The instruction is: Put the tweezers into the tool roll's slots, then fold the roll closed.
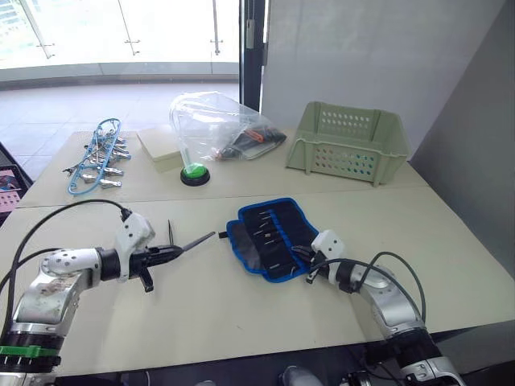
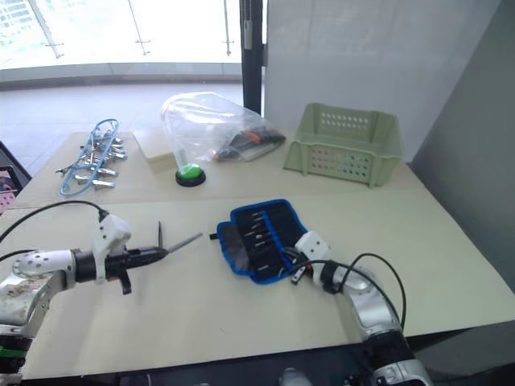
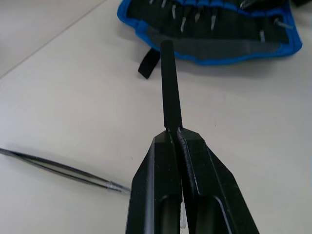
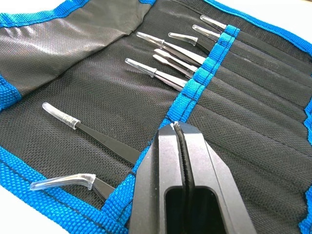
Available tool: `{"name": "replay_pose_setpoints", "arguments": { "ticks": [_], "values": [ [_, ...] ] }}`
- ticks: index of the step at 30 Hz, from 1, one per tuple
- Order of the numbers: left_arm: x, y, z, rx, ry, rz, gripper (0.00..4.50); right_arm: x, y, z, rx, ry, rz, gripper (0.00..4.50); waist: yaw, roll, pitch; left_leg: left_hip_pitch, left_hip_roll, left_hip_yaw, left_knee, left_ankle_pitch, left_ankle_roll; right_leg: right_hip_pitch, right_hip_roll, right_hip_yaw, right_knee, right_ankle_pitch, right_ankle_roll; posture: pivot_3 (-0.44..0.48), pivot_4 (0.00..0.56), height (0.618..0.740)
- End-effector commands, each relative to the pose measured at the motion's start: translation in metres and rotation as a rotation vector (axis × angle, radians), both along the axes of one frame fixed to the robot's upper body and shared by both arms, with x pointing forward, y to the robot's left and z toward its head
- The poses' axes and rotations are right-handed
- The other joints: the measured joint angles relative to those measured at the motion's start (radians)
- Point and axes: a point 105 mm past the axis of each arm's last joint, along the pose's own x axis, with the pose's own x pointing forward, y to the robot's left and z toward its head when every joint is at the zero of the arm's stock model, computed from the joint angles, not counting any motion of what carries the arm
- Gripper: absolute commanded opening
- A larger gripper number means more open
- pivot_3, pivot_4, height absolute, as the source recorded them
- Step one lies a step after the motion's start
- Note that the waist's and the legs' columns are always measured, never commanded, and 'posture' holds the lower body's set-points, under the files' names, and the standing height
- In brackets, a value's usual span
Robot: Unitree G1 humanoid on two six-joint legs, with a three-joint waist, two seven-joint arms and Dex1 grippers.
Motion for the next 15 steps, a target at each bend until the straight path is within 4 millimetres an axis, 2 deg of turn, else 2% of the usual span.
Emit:
{"name": "replay_pose_setpoints", "arguments": {
  "ticks": [1,5,8,15],
  "values": [
    [-0.001,-0.034,0.035,0.042,-0.034,-0.134,0.02,-0.023,0.011,-0.050,-0.070,0.185,0.060,0.00,0.000,-0.003,0.000,0.000,0.000,0.000,0.000,0.000,0.000,0.000,0.000,0.000,0.000,0.000,0.000,0.000,0.150,0.740],
    [0.004,-0.050,0.034,0.155,0.130,-0.145,0.02,-0.022,0.010,-0.052,-0.076,0.191,0.041,0.00,-0.013,-0.002,0.000,0.001,-0.001,0.000,0.000,0.000,0.000,0.000,0.001,0.001,0.000,-0.001,0.001,0.000,0.150,0.740],
    [0.009,-0.066,0.044,0.177,0.121,-0.195,0.02,-0.023,0.008,-0.051,-0.071,0.190,0.033,0.00,-0.016,-0.003,-0.001,0.000,-0.001,0.000,-0.001,-0.001,0.001,0.000,0.002,0.003,0.000,-0.003,0.005,0.000,0.150,0.740],
    [0.025,-0.104,0.026,0.338,0.102,-0.294,0.02,-0.028,0.005,-0.053,-0.067,0.193,0.010,0.00,-0.005,-0.003,-0.001,0.000,-0.001,0.001,-0.001,-0.001,0.001,0.000,0.002,0.004,-0.001,-0.003,0.005,0.000,0.150,0.740]
  ]
}}
